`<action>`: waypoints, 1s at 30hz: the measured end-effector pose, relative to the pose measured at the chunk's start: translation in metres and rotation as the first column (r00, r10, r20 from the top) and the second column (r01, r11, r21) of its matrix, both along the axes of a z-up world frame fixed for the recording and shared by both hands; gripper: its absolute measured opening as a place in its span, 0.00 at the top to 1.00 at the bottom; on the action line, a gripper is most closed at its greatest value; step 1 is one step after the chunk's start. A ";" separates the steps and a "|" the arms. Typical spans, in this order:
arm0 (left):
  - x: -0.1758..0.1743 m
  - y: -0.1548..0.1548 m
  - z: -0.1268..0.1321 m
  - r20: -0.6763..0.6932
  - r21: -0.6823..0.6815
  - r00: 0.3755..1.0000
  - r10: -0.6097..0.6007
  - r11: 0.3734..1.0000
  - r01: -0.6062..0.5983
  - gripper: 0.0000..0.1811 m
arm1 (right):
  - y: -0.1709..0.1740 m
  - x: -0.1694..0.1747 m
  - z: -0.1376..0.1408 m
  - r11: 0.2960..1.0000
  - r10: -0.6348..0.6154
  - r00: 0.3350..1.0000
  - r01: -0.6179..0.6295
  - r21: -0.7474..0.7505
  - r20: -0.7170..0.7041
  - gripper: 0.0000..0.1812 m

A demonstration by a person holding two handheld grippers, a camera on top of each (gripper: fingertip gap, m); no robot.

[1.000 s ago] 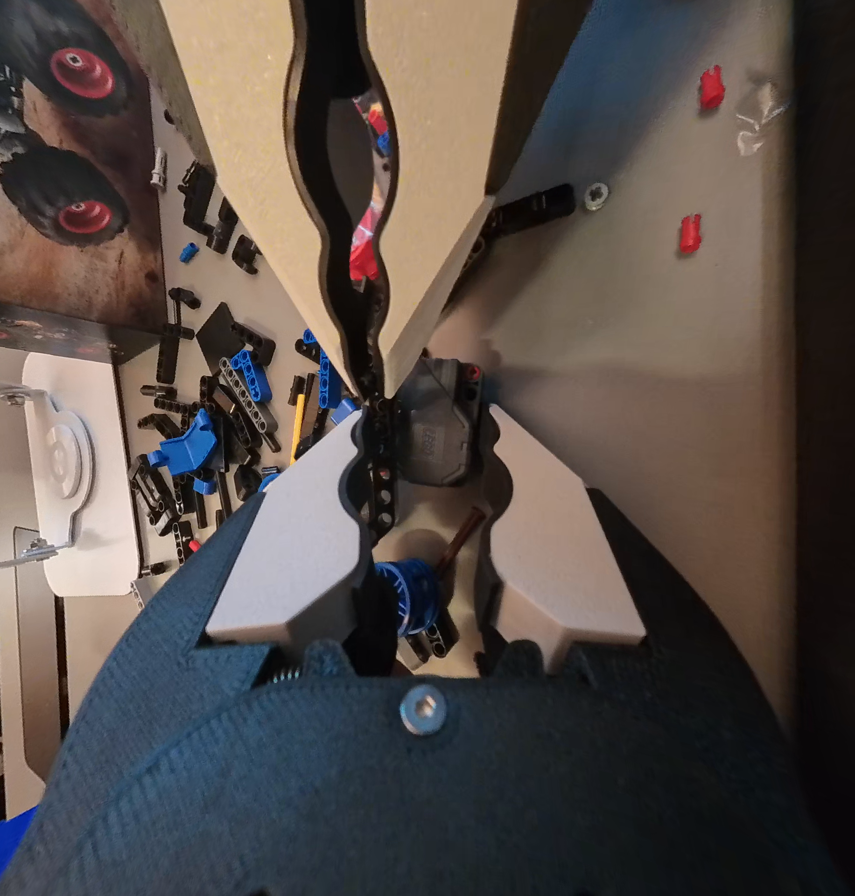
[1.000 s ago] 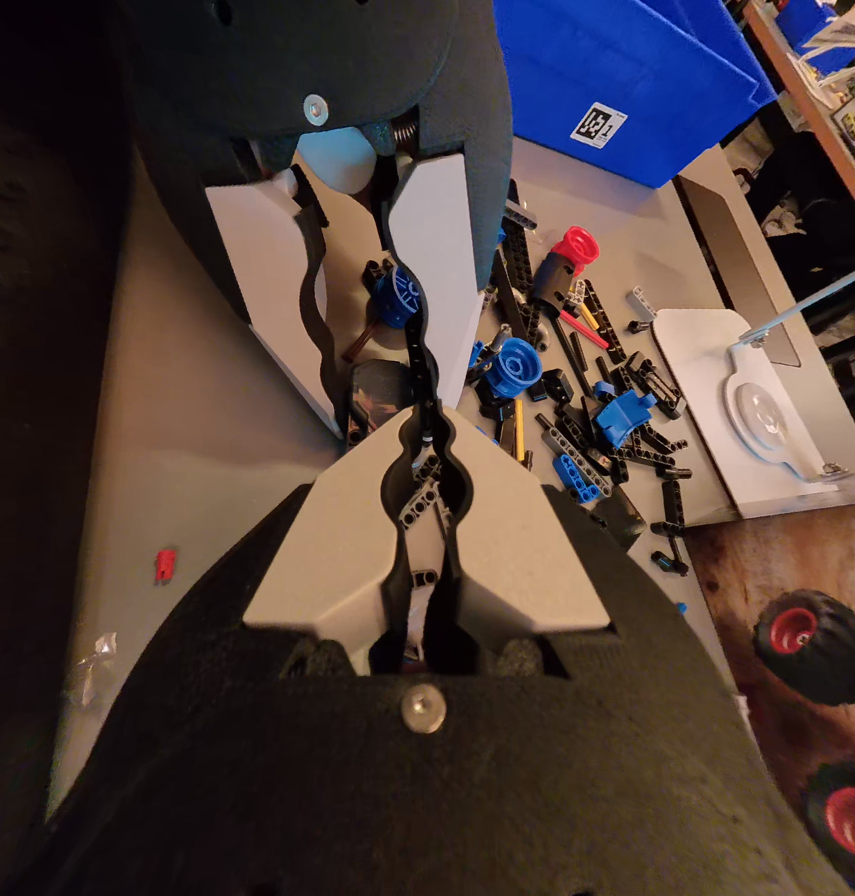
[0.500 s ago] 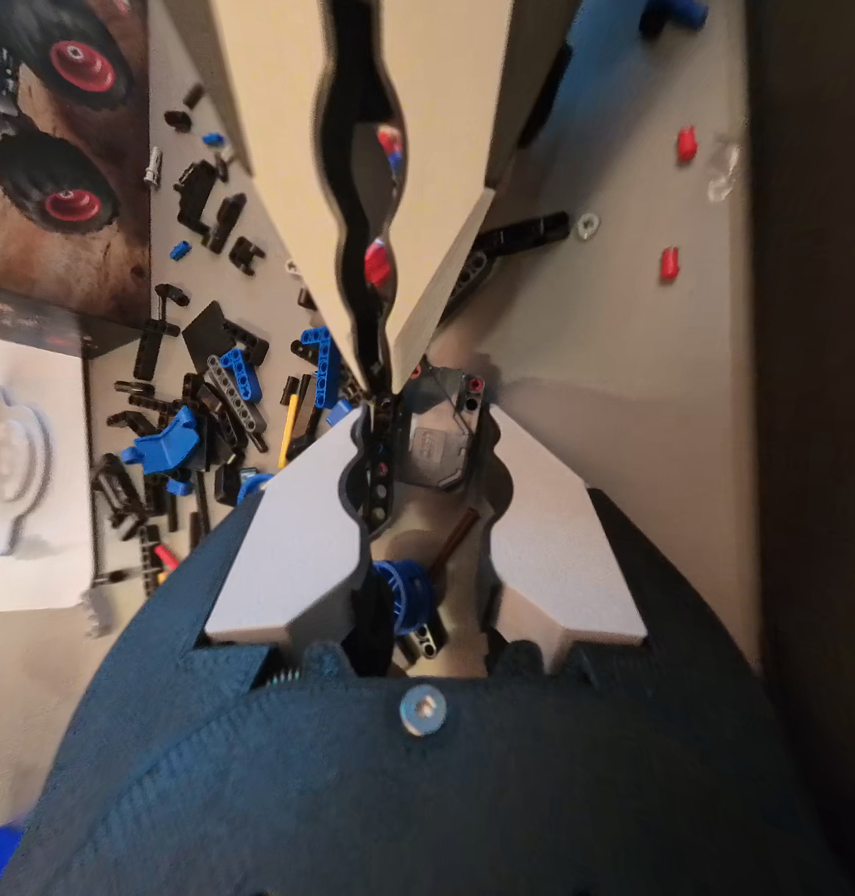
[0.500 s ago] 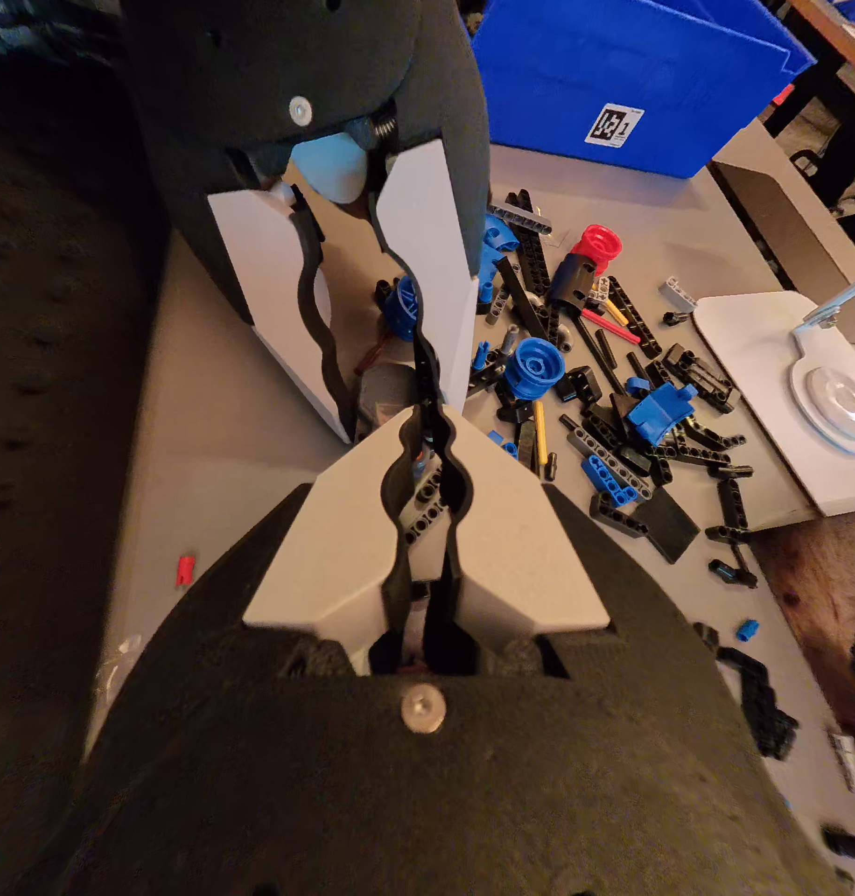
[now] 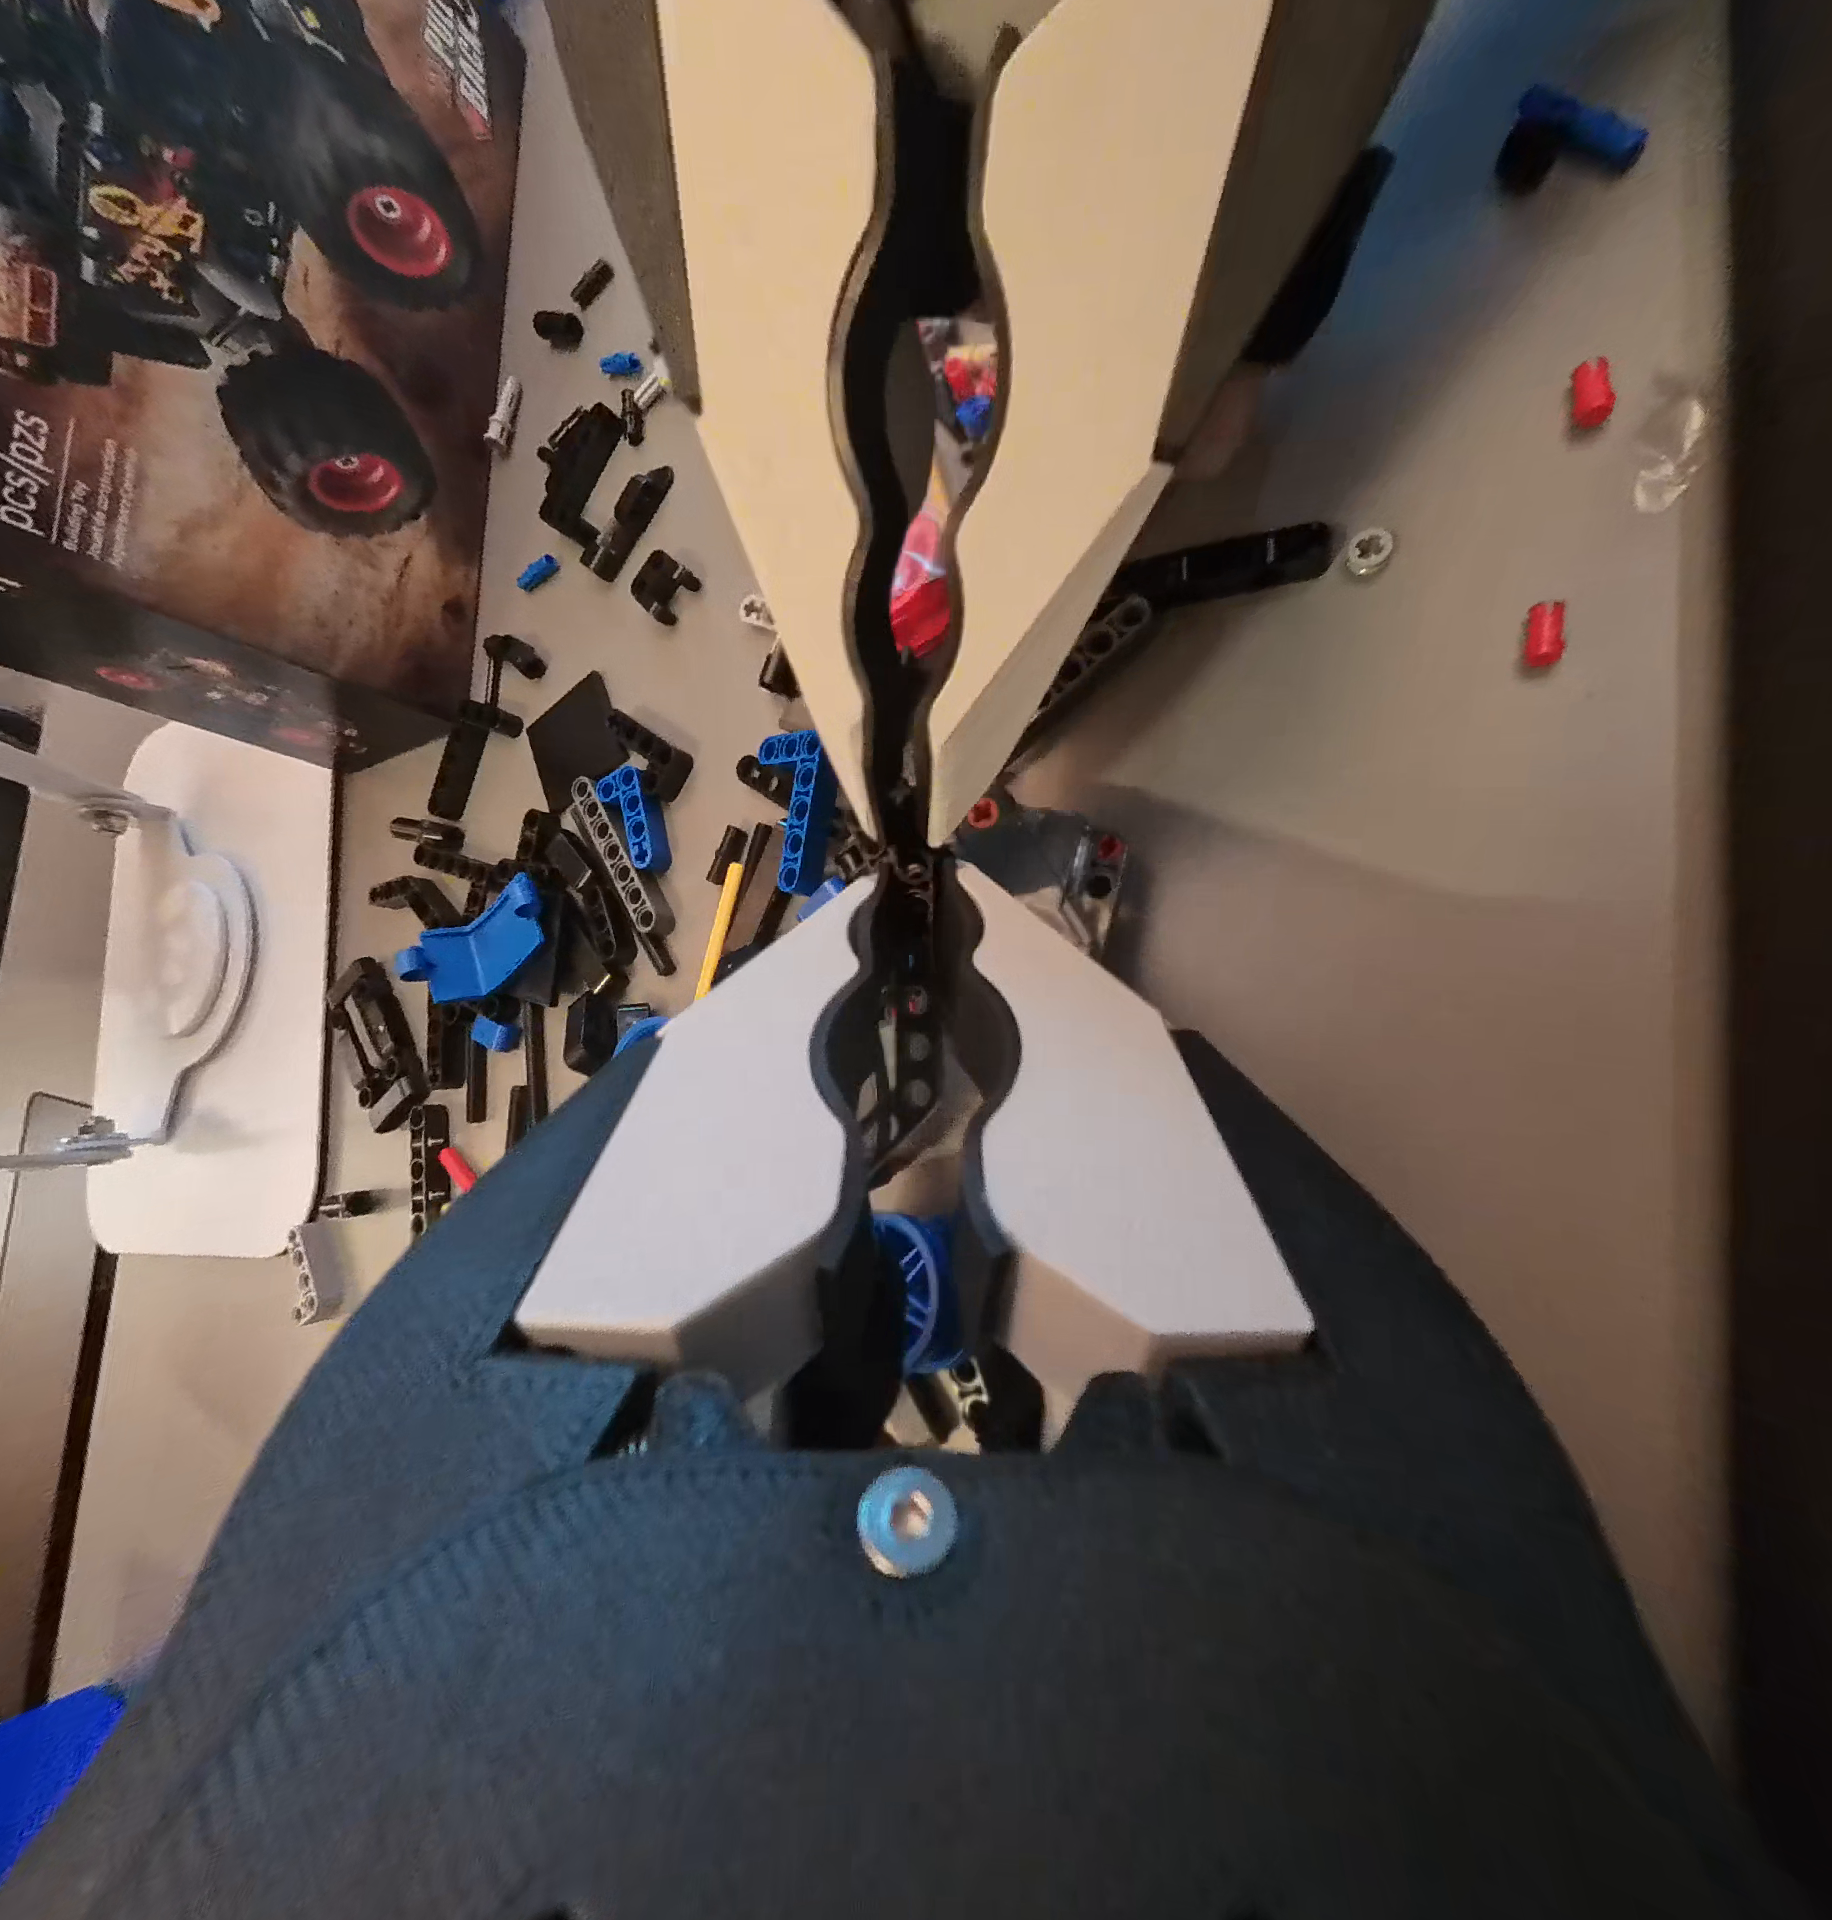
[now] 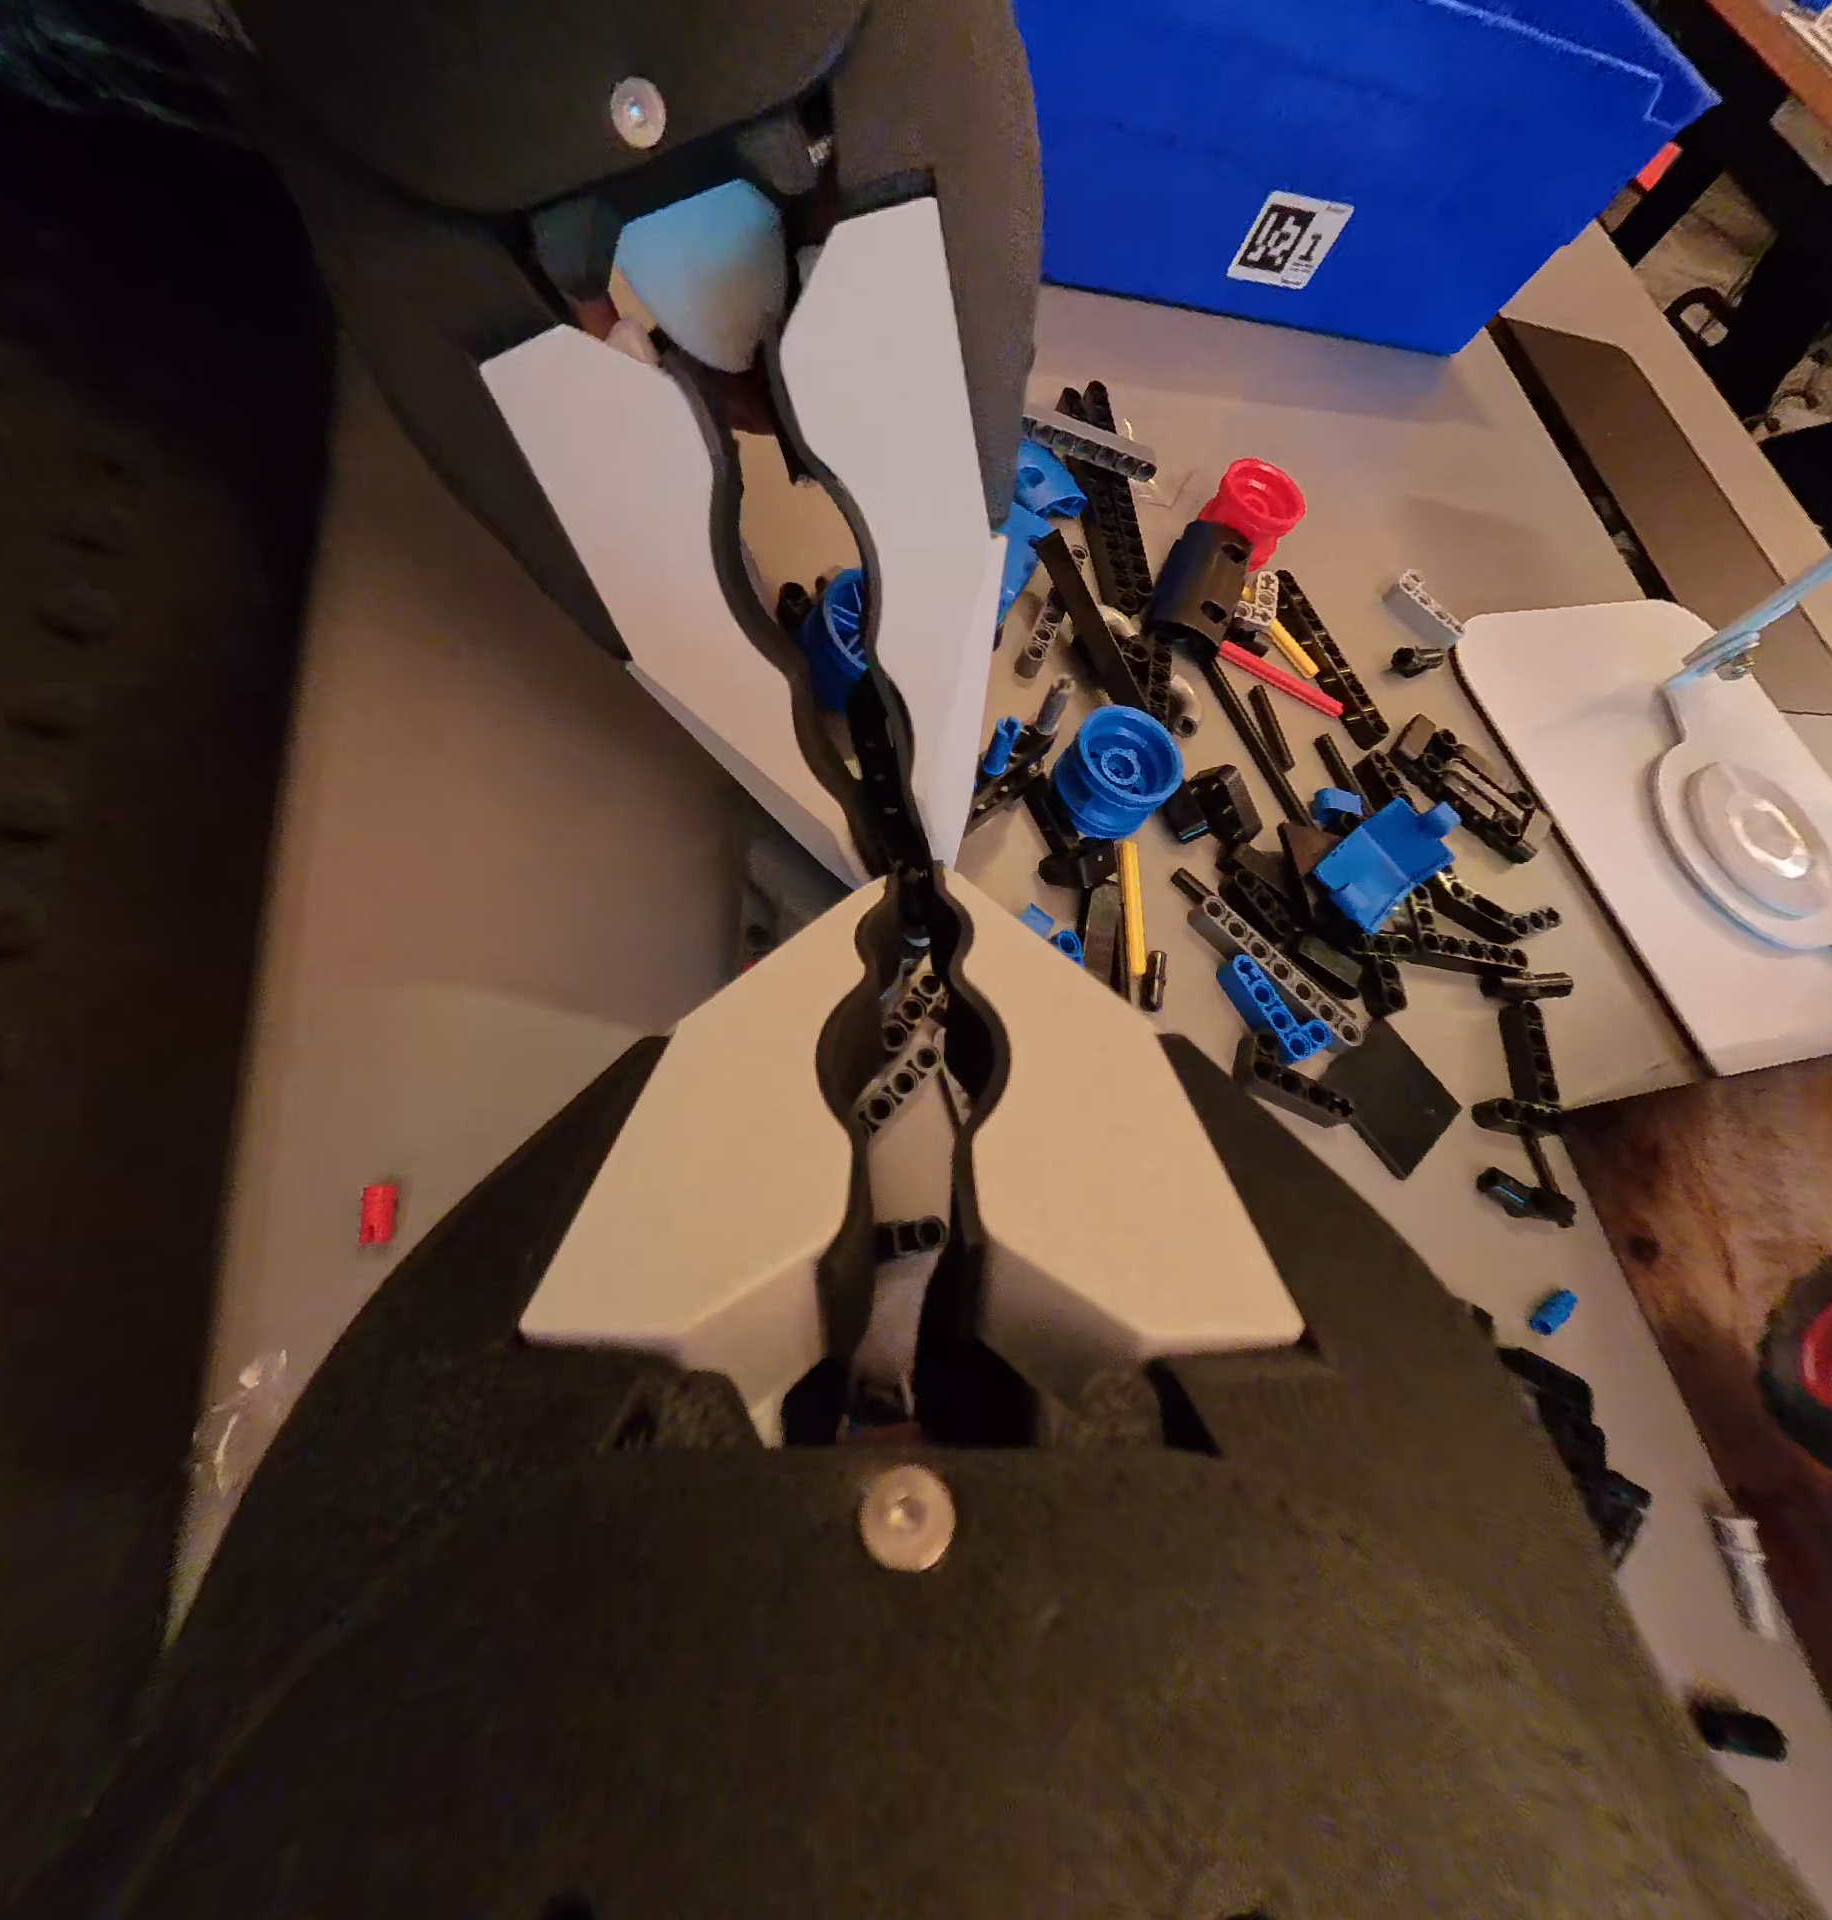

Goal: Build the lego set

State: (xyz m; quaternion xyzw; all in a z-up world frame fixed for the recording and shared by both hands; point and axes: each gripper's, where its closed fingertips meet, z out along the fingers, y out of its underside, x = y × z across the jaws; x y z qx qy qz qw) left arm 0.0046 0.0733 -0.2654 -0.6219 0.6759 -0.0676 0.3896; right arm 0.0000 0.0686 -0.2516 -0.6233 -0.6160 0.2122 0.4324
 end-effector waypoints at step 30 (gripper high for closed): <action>0.008 -0.004 0.001 0.031 0.031 0.999 -0.010 0.999 0.009 0.98 | -0.007 0.007 0.011 1.000 -0.025 0.999 0.026 0.007 -0.047 1.00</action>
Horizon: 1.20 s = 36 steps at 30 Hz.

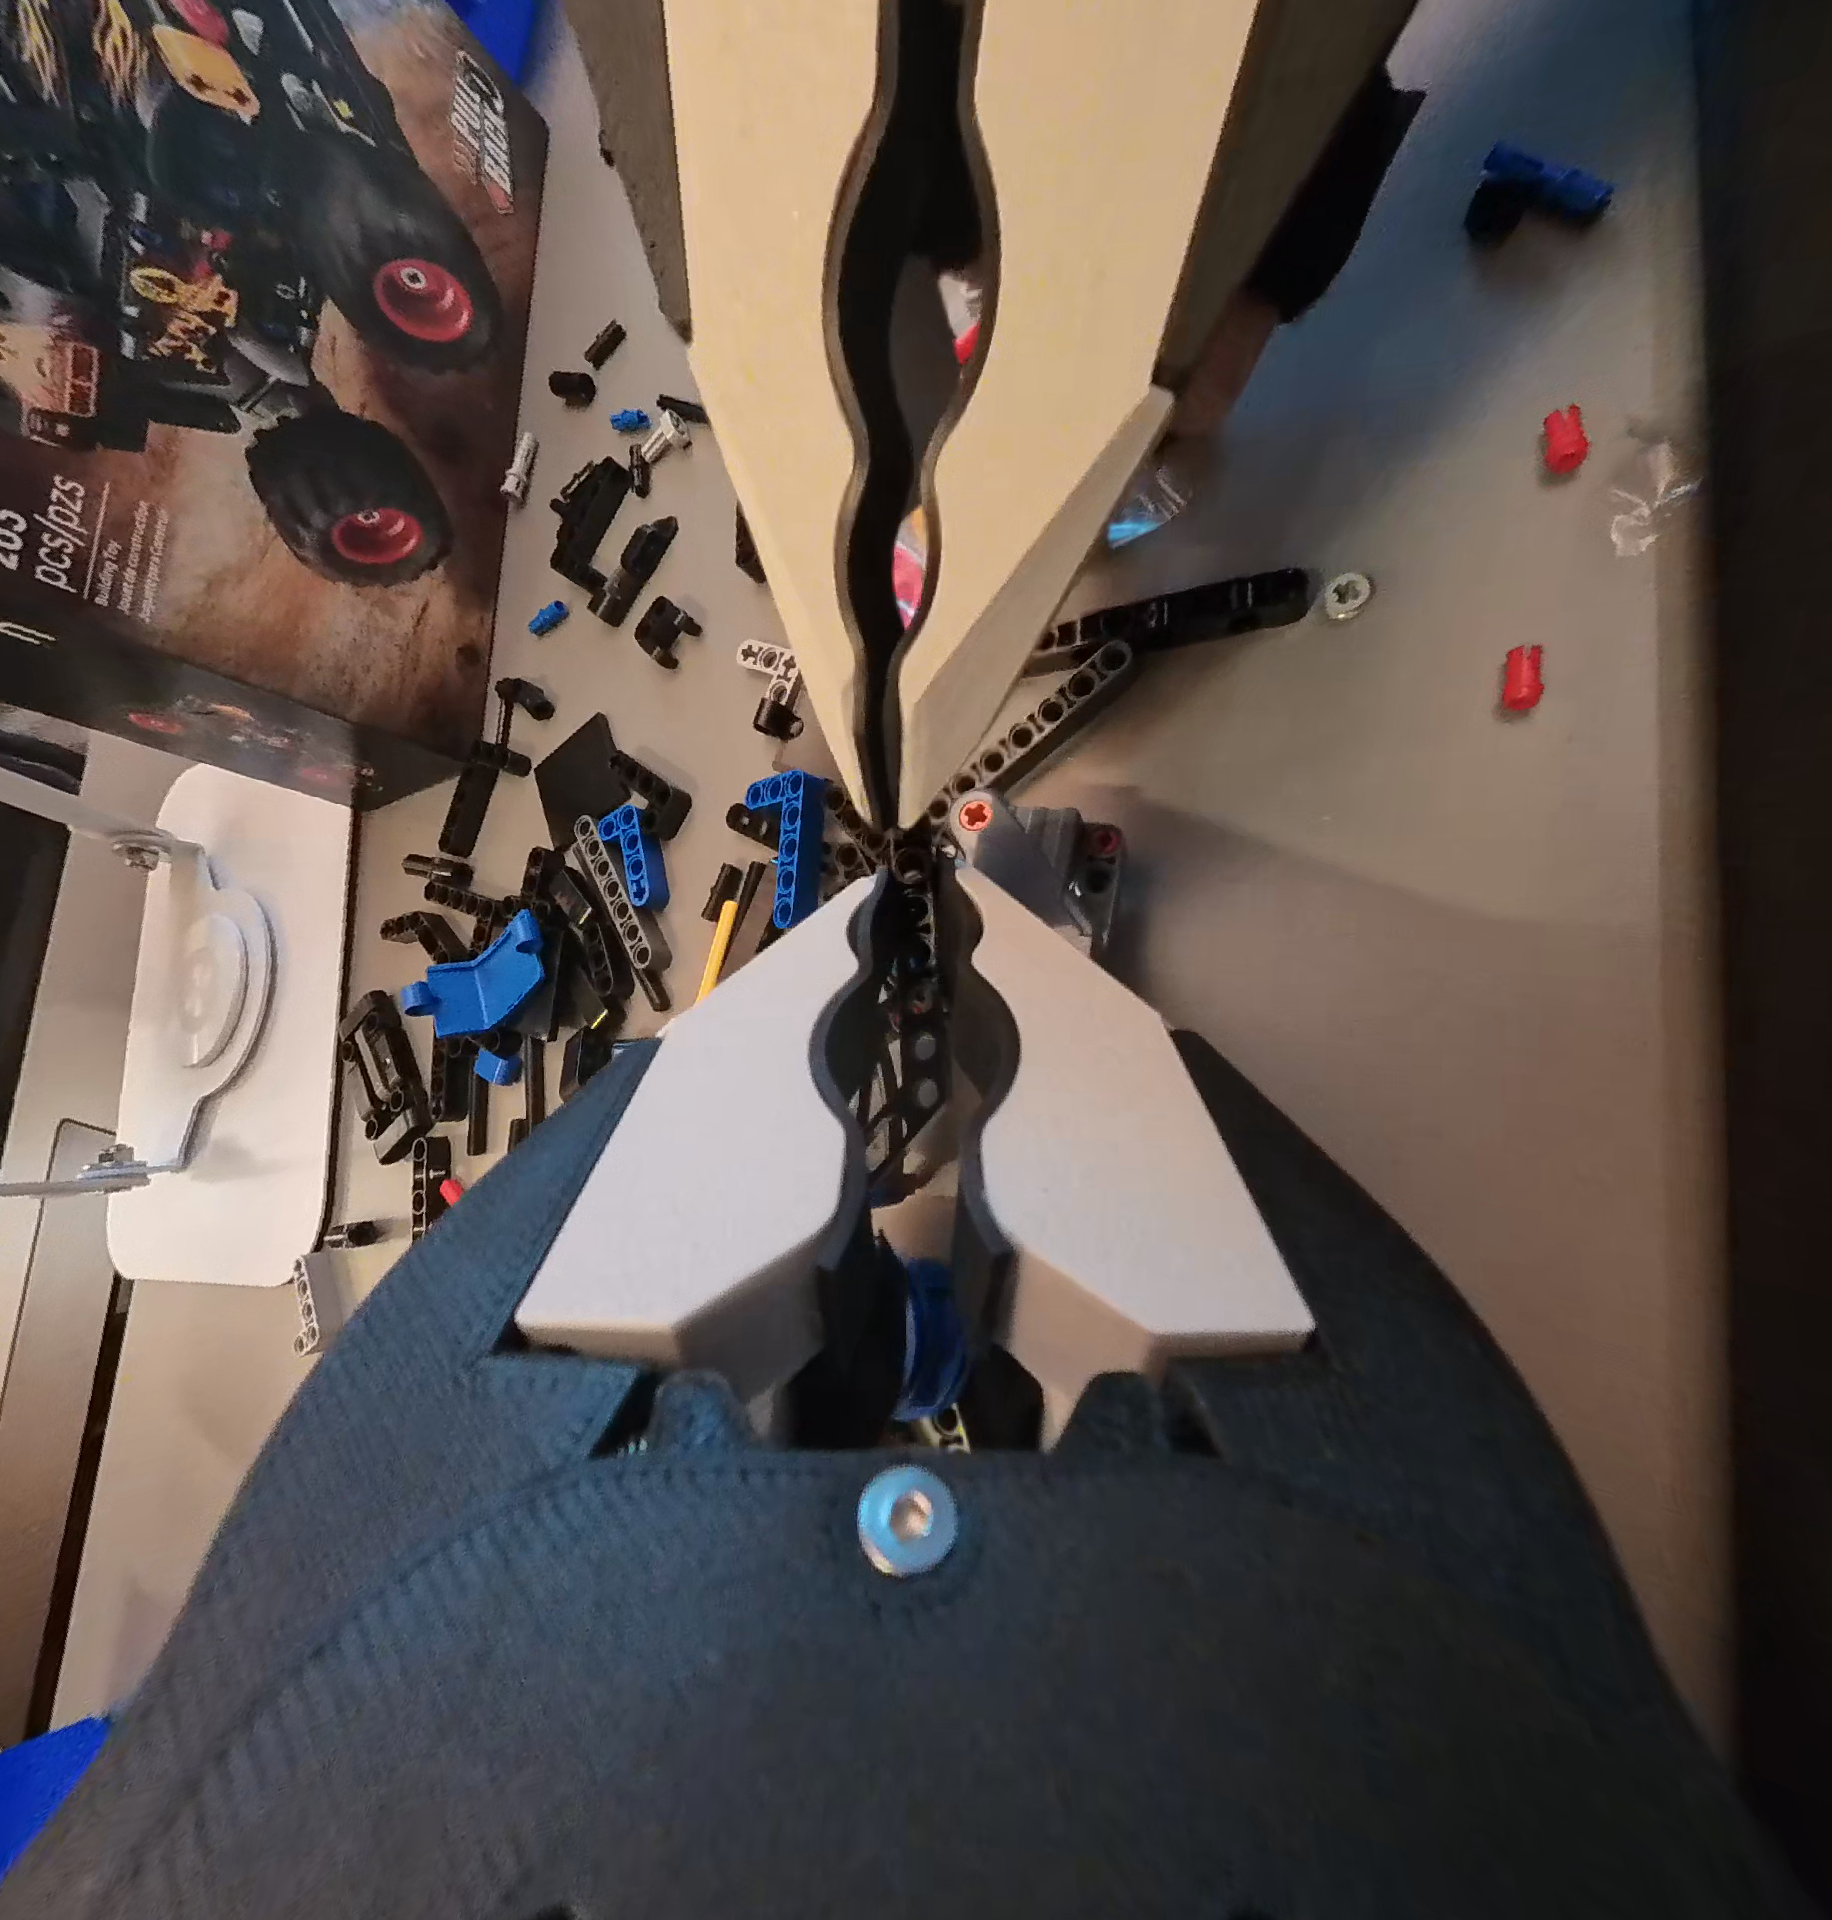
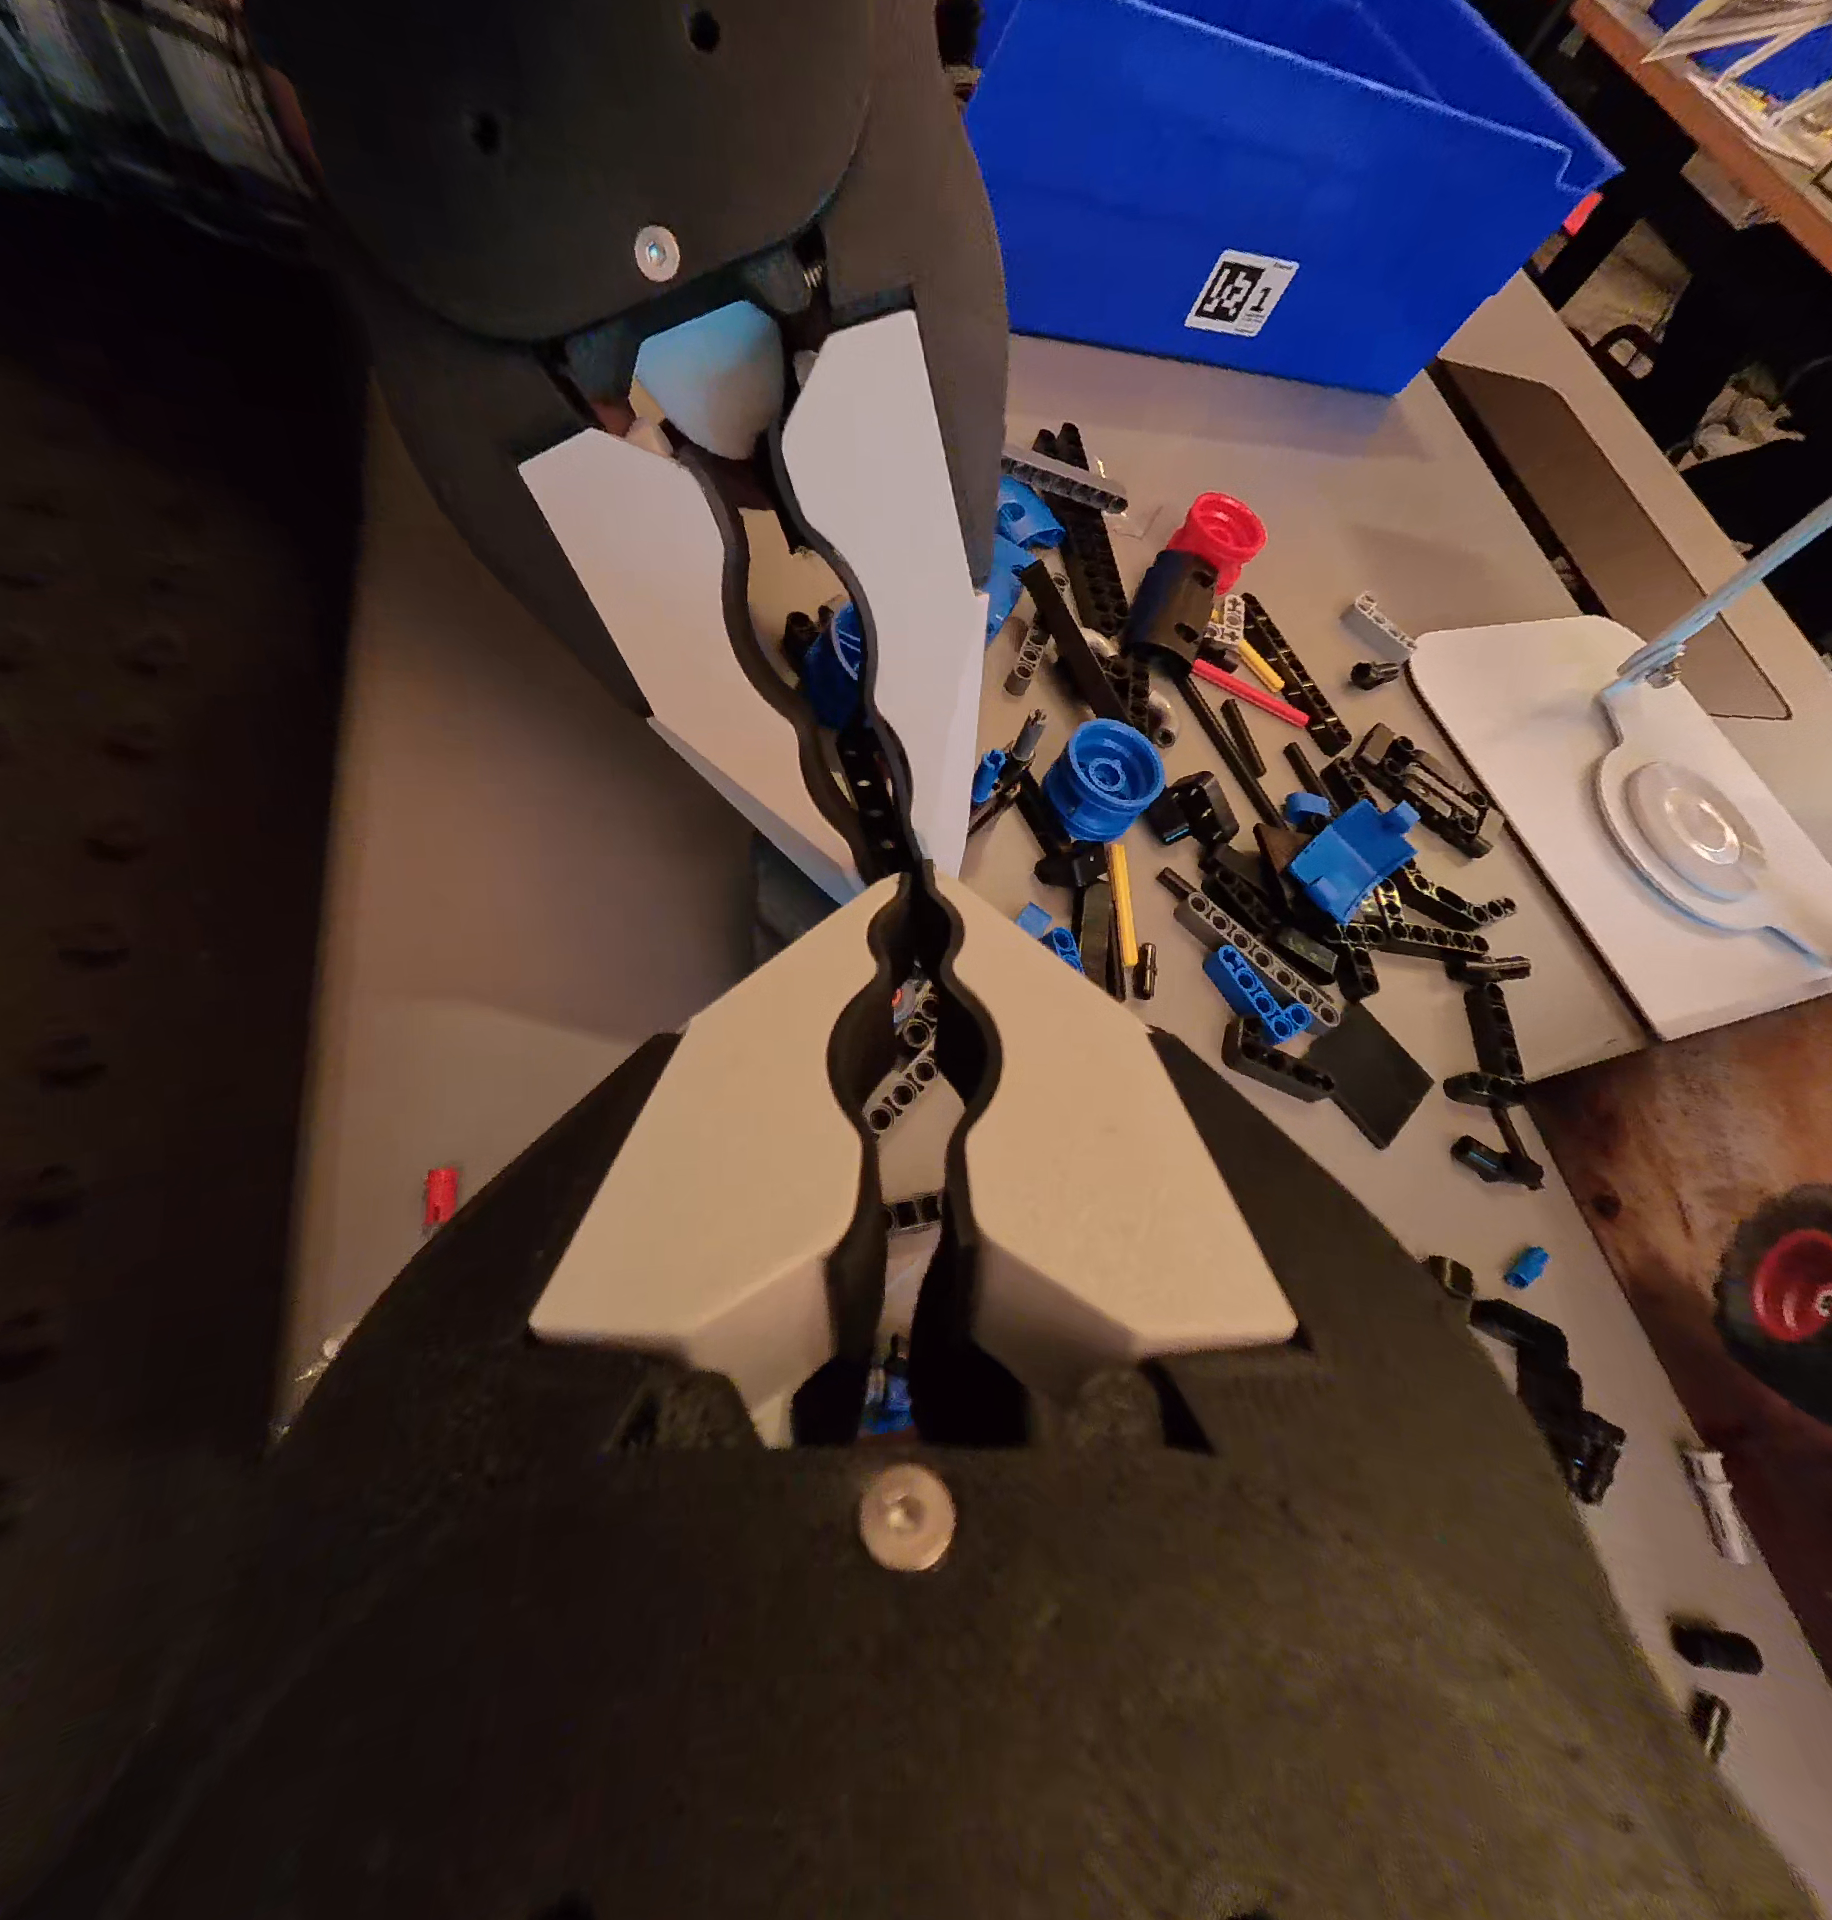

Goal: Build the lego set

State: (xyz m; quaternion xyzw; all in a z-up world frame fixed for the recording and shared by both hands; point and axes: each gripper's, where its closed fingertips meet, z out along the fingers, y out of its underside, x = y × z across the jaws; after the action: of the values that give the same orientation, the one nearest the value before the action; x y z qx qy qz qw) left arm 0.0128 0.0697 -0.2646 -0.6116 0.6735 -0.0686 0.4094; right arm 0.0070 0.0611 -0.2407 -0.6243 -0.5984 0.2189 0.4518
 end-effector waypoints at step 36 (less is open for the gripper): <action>0.008 -0.004 0.001 0.047 0.077 0.999 -0.009 0.997 0.006 0.98 | -0.008 0.008 0.003 1.000 0.010 0.997 -0.012 -0.023 -0.074 1.00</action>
State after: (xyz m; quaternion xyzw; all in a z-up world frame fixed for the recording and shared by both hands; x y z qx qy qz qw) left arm 0.0212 0.0656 -0.2632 -0.5911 0.6681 -0.0588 0.4481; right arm 0.0155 0.0533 -0.2372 -0.6178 -0.5822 0.2512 0.4651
